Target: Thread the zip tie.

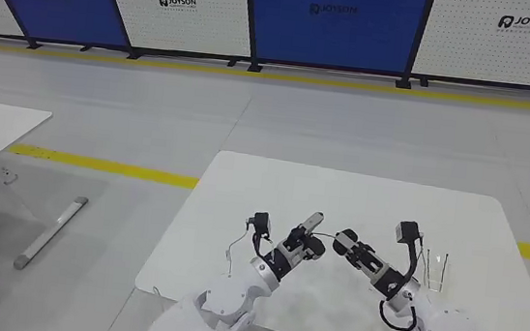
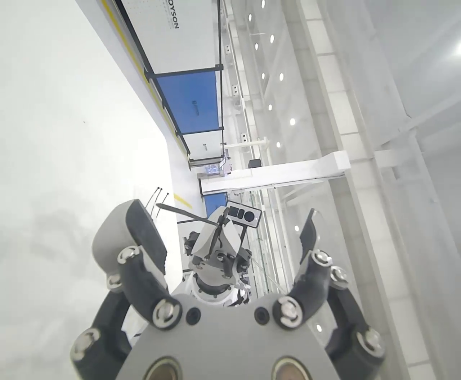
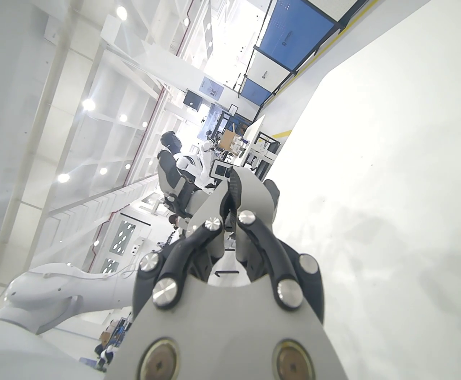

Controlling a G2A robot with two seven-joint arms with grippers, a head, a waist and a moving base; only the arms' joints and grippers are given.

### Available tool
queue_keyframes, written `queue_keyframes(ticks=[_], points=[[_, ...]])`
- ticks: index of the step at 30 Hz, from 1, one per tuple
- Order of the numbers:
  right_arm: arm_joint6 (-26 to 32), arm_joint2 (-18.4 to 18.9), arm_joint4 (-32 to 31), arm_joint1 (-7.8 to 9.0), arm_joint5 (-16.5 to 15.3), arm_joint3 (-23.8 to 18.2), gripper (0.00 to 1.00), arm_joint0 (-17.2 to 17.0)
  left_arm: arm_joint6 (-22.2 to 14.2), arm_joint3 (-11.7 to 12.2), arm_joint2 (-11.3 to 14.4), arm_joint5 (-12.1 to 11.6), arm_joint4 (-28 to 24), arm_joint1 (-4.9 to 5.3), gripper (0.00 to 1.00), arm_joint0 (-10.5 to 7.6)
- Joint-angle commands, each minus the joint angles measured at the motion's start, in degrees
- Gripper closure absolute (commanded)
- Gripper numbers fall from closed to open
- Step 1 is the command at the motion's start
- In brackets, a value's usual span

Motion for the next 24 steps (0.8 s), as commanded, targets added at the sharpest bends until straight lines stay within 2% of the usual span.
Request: queue_keyframes(ticks=[1,11,15,16,17,18,20,22,24], points=[[0.0,0.1,0.2,-0.04,0.0,0.1,1.00,0.0,0.1,0.0,0.0,0.1,0.0,0.00,0.00,0.01],[0.0,0.1,0.2,-0.04,0.0,0.1,1.00,0.0,0.5,0.2,0.4,-0.1,1.2,-0.15,0.00,-0.15],[0.0,0.1,0.2,-0.04,0.0,0.1,1.00,0.0,0.5,1.0,0.5,-0.5,-0.2,-0.44,0.00,-0.99],[0.0,0.1,0.2,-0.04,0.0,0.1,1.00,0.0,0.5,1.4,0.5,-0.6,-0.5,-0.53,0.32,-1.27],[0.0,0.1,0.2,-0.04,0.0,0.1,1.00,0.0,0.5,1.7,0.5,-0.7,-0.8,-0.59,0.57,-1.43],[0.0,0.1,0.2,-0.04,0.0,0.1,1.00,0.0,0.5,2.0,0.5,-0.7,-1.1,-0.65,0.62,-1.58],[0.0,0.1,0.2,-0.04,0.0,0.1,1.00,0.0,0.2,2.7,0.5,-0.7,-1.1,-0.71,0.65,-1.82],[0.0,0.1,0.2,-0.04,0.0,0.1,1.00,0.0,-0.3,3.1,0.4,-0.8,-0.8,-0.70,0.80,-1.85],[0.0,0.1,0.2,-0.04,0.0,0.1,1.00,0.0,-0.6,3.5,0.2,-1.0,-0.4,-0.66,0.86,-1.70]])
